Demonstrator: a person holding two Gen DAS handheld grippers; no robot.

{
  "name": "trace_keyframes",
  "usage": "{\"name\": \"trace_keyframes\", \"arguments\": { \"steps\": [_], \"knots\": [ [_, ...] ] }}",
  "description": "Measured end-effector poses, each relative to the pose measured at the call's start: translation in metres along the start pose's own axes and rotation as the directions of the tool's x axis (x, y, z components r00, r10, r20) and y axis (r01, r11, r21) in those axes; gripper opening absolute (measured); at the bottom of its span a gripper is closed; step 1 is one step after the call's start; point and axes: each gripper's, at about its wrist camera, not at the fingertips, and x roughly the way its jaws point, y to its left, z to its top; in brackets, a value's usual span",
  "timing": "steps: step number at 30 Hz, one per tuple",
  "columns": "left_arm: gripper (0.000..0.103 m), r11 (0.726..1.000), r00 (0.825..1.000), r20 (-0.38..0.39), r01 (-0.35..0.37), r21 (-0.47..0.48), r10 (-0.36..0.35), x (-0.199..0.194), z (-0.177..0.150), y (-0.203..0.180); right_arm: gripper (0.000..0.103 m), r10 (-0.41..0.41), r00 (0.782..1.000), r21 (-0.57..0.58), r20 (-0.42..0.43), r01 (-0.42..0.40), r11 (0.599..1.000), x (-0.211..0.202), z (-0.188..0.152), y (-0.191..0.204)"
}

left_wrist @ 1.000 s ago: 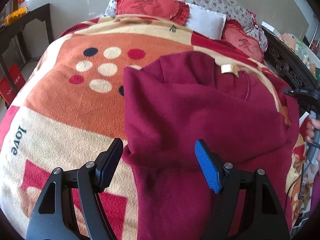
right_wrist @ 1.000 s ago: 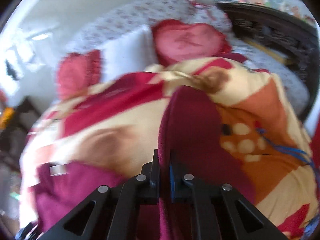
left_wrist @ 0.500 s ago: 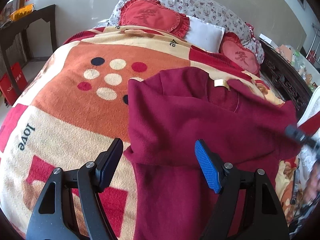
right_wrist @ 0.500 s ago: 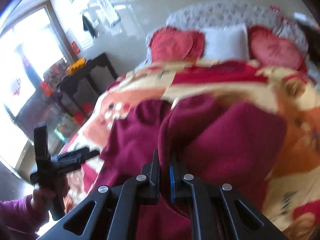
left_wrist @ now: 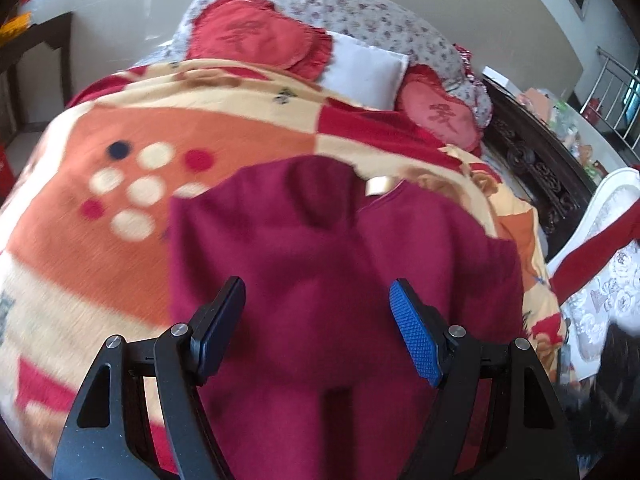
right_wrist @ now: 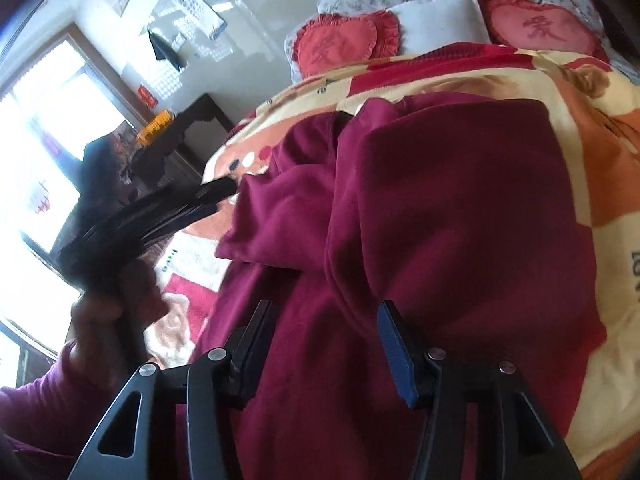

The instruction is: Fold small clothes

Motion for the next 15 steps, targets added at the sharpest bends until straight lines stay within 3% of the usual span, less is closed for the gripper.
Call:
{"name": "trace_keyframes", "arguments": {
  "steps": [10,12,14,15],
  "knots": [
    [0.074,0.994,0.989,-0.119,0.08,-0.075,-0.088,0.099,0.041,-0.033,0.052,0.001,0.999,-0.003,0.033,-0.001,1.0,-0.018,-0.01,-0.005],
    [0.064,0.994,0.986,-0.143,0.075,-0.084,-0.087,0.111,0.041,-0.037,0.052,0.002,0.999,0.013,0.045,-0.003,1.0,-0.019,-0.009,-0.01],
    [0.047,0.996,0.988,-0.138,0.063,-0.065,-0.071,0.114,0.042,-0.041,0.052,0.004,0.998,0.03,0.056,-0.005,1.0,-0.023,-0.009,-0.016],
    [0.026,0.996,0.988,-0.13,0.072,-0.05,-0.078,0.113,0.043,-0.044,0.052,0.001,0.998,0.037,0.059,-0.003,0.999,-0.024,-0.009,-0.018]
  ]
}}
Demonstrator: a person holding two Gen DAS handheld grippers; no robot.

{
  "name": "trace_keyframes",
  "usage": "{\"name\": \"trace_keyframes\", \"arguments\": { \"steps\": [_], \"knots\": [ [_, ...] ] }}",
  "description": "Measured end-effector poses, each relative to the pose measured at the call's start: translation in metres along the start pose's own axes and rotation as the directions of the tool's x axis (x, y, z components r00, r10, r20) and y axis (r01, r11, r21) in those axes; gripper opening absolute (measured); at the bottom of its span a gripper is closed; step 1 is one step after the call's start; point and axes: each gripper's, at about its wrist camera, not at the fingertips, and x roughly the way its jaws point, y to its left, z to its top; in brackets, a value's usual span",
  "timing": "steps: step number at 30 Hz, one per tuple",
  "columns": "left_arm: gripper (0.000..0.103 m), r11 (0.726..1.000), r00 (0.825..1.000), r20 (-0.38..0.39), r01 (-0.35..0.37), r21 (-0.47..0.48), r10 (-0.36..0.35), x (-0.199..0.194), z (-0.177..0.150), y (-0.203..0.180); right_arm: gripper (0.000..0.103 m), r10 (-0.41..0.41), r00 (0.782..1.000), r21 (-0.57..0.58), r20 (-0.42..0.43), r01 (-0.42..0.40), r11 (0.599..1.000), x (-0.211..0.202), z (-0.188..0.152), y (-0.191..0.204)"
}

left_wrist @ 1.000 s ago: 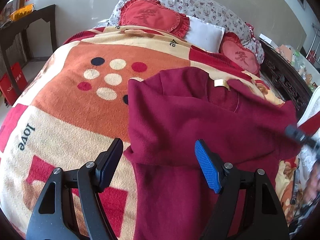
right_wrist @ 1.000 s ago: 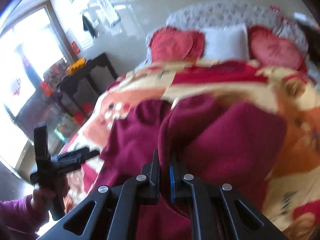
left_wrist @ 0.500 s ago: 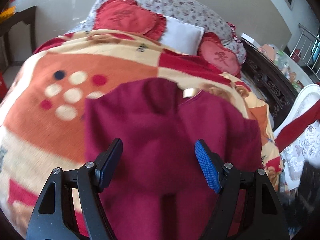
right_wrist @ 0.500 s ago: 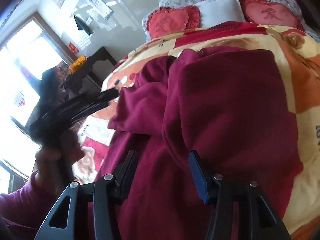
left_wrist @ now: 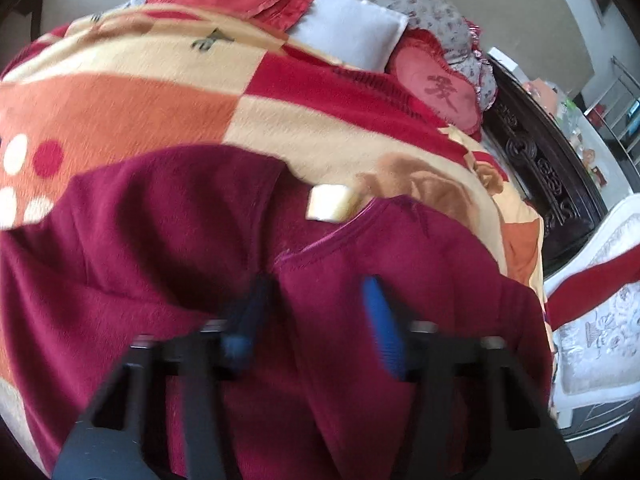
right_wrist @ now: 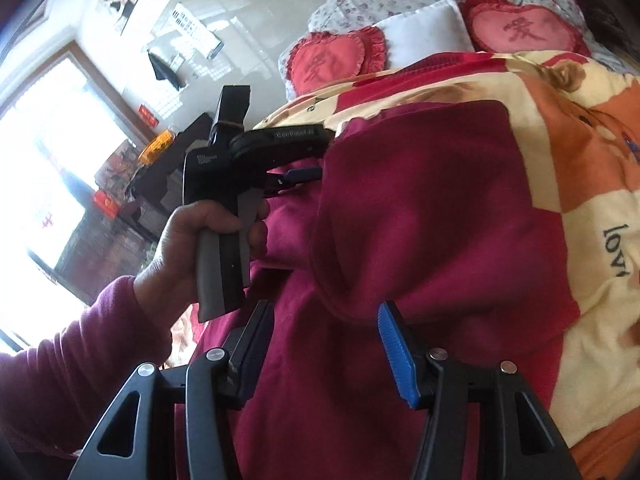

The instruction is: Fold small clothes

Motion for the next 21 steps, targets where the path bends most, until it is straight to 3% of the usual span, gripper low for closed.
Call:
{"name": "trace_keyframes", "arguments": {
  "steps": [3,8,11,13,14,15,18,21],
  "knots": [
    [0.013,0.999,0.999,0.033,0.002,0.035,-0.003,-0.016,0.0,-0.007,0.052,-0.009,1.0,0.011,0.01,0.009,1.0,-0.005,0.001,-0.004],
    [0.013,0.999,0.987,0.153,0.047,0.004,-0.047,-0.083,0.004,0.007,0.052,-0.022,0.999,0.004,0.042,0.022,1.0,-0.012,0.004,-0.001],
    [0.013,1.0,0.961,0.277,0.003,-0.016,0.002,-0.136,-0.003,0.035,0.053,-0.053,0.996,-0.01,0.066,0.054,0.999,-0.018,0.006,-0.001],
    [0.013,0.996,0.939,0.335,-0.058,-0.066,0.077,-0.16,-0.016,0.063,0.063,-0.087,0.992,-0.002,0.086,0.087,0.996,-0.024,0.011,-0.006],
    [0.013,0.993,0.938,0.332,-0.075,-0.096,0.103,-0.164,-0.025,0.078,0.071,-0.104,0.99,0.009,0.1,0.103,0.995,-0.025,0.013,-0.009],
    [0.013,0.99,0.948,0.301,-0.075,-0.115,0.107,-0.161,-0.035,0.091,0.074,-0.125,0.985,0.029,0.123,0.122,0.992,-0.029,0.017,-0.014],
    [0.013,0.987,0.971,0.217,-0.064,-0.151,0.096,-0.145,-0.055,0.113,0.077,-0.217,0.964,0.085,0.152,0.206,0.975,-0.029,0.035,-0.031],
    [0.013,0.985,0.973,0.218,-0.046,-0.164,0.082,-0.141,-0.069,0.114,0.077,-0.294,0.949,0.111,0.113,0.282,0.953,-0.014,0.057,-0.048]
  ]
}}
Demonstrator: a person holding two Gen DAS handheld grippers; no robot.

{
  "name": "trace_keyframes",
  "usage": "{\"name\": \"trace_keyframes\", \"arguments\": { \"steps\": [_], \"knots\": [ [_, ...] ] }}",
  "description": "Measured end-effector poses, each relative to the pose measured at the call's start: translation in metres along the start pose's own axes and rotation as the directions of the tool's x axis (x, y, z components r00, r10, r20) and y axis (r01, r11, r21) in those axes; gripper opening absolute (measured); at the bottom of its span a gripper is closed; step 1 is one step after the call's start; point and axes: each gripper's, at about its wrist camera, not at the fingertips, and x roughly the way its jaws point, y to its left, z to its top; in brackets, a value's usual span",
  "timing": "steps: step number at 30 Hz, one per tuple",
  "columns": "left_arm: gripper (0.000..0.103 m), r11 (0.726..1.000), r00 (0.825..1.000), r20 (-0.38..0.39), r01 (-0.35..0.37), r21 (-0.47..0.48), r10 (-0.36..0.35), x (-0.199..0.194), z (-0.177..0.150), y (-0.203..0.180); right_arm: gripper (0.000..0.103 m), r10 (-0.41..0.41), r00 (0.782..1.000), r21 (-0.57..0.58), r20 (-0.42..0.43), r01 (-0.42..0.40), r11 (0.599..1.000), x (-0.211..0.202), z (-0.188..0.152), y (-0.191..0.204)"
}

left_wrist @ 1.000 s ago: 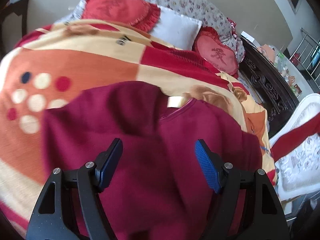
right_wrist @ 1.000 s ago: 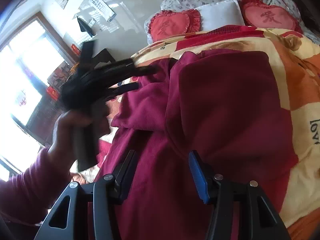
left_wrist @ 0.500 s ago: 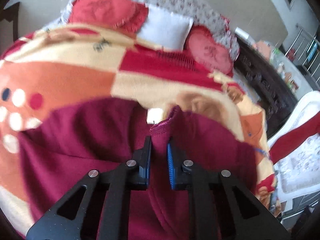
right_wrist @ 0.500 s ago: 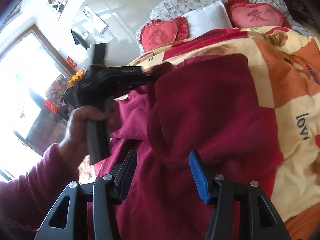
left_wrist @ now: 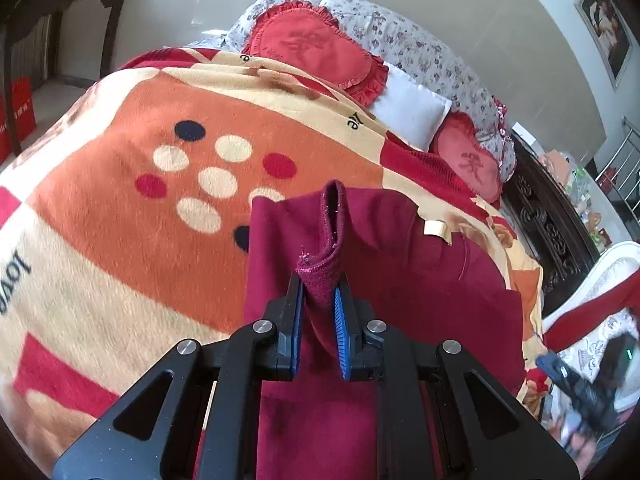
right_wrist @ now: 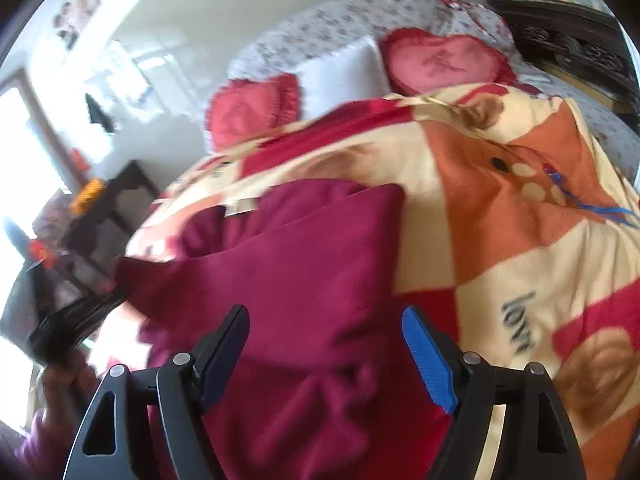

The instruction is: Fold small clothes

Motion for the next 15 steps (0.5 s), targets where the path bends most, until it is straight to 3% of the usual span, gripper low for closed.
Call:
{"name": "trace_keyframes", "arguments": {
  "steps": [4,5,6,7,9,12,13,15],
  "knots": [
    [0.013,0.999,0.999,0.019,0.035,0.006,-0.035,-0.007,0.0,-0.009,0.077,-0.048,0.998,0.054,-0.049,0.051,0.997,0.035,0.027,-0.017],
    [0.013,0.999,0.999,0.019,0.041,0.009,-0.042,-0.008,0.002,-0.012,0.072,-0.041,0.997,0.057,-0.067,0.045,0.997,0.042,0.03,-0.02],
    [0.013,0.999,0.999,0.019,0.049,0.013,-0.049,-0.009,0.003,-0.016,0.044,-0.029,0.994,0.043,-0.104,0.033,0.998,0.054,0.035,-0.02],
    [0.013,0.999,0.998,0.018,0.052,0.017,-0.052,-0.008,0.006,-0.02,0.027,-0.035,0.992,0.022,-0.125,0.038,0.999,0.06,0.038,-0.019],
    [0.013,0.998,0.998,0.011,0.06,0.028,-0.06,-0.012,0.005,-0.023,0.013,-0.1,0.988,-0.049,-0.12,0.094,0.994,0.061,0.041,-0.011],
    [0.022,0.998,0.999,0.007,0.037,0.045,-0.038,-0.01,0.002,-0.023,0.008,-0.139,0.989,-0.083,-0.046,0.135,0.987,0.044,0.048,-0.015],
    [0.03,0.999,1.0,0.004,0.023,0.048,-0.023,-0.008,0.0,-0.021,0.003,-0.202,0.979,-0.09,-0.017,0.2,0.976,0.044,0.05,-0.021],
    [0.033,0.999,0.999,-0.014,-0.03,0.041,0.031,0.001,-0.006,-0.014,0.0,-0.308,0.951,-0.074,0.004,0.308,0.949,0.046,0.051,-0.036]
  ]
}}
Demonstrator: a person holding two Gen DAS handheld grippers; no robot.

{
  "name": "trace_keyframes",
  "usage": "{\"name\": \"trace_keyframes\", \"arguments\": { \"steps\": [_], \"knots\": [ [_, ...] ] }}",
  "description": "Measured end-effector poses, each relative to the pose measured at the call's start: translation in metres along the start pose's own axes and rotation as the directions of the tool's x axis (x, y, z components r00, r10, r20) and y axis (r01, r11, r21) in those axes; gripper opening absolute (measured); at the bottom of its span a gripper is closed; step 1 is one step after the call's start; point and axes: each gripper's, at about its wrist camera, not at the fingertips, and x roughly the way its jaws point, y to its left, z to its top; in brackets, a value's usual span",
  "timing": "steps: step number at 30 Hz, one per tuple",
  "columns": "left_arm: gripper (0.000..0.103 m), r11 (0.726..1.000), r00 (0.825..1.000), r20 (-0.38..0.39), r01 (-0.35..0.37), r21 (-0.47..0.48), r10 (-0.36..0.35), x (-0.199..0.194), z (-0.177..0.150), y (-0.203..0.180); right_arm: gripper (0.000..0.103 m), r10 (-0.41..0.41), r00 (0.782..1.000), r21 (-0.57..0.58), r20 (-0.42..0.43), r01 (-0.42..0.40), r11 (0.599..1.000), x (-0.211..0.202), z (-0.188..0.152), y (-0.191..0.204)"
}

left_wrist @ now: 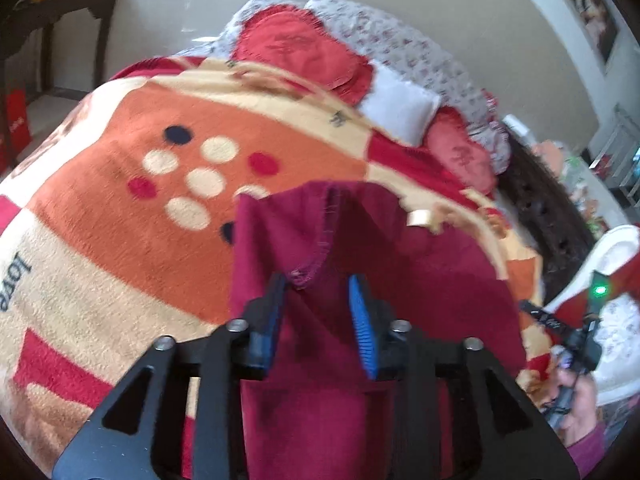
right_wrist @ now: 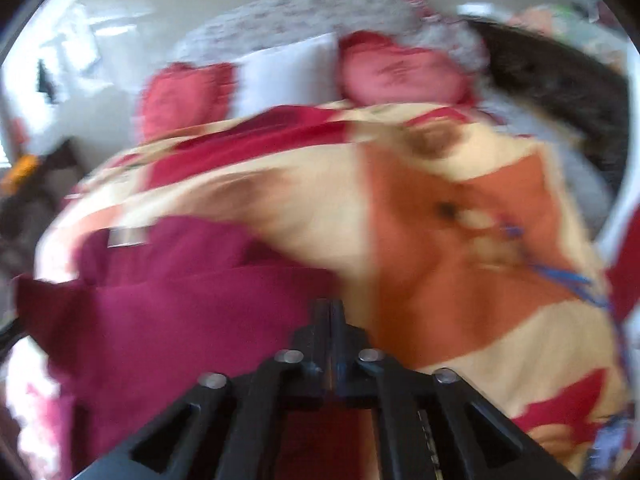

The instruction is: Fold small clothes

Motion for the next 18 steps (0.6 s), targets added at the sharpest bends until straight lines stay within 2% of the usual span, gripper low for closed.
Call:
{"name": "trace_keyframes", "arguments": {
  "steps": [2,4,5,6,8,11,13,15,18],
  "knots": [
    [0.033,0.999,0.999,-0.042,-0.022,-0.032,0.021,0.007,-0.003,0.009,0.0,0.138,0.989,0.06,-0.058,-0.134,0.989,0.004,-0.004,-0.012],
    [0.034,0.998,0.999,-0.036,-0.034,-0.051,0.032,0.004,-0.004,0.017,0.004,0.186,0.981,0.038,-0.052,-0.184,0.982,-0.007,-0.01,-0.008],
    [0.036,0.998,0.999,-0.028,-0.044,-0.051,0.043,0.002,-0.004,0.019,0.013,0.191,0.98,0.017,-0.052,-0.19,0.982,-0.012,-0.013,-0.006],
    [0.037,0.997,0.999,-0.013,-0.05,-0.051,0.049,-0.002,-0.004,0.023,0.03,0.211,0.976,0.003,-0.057,-0.211,0.978,-0.018,-0.017,-0.003],
    [0.042,0.997,0.998,0.002,-0.055,-0.056,0.055,-0.008,-0.003,0.026,0.055,0.264,0.962,0.034,-0.072,-0.263,0.964,-0.025,-0.027,-0.003],
    [0.047,0.997,0.999,0.014,-0.049,-0.061,0.05,-0.014,-0.002,0.026,0.057,0.311,0.947,0.084,-0.084,-0.304,0.949,-0.026,-0.039,-0.003],
    [0.047,0.998,0.999,0.014,-0.052,-0.047,0.052,-0.015,-0.001,0.023,0.057,0.325,0.944,0.132,-0.058,-0.315,0.94,-0.029,-0.044,-0.009],
    [0.047,0.998,0.998,0.015,-0.056,-0.027,0.056,-0.014,-0.002,0.018,0.06,0.369,0.929,0.187,-0.03,-0.357,0.915,-0.035,-0.048,-0.014],
    [0.048,0.998,0.998,-0.008,-0.058,-0.006,0.058,-0.004,-0.004,0.011,0.065,0.403,0.915,0.179,-0.029,-0.392,0.903,-0.04,-0.051,-0.006]
  ]
}}
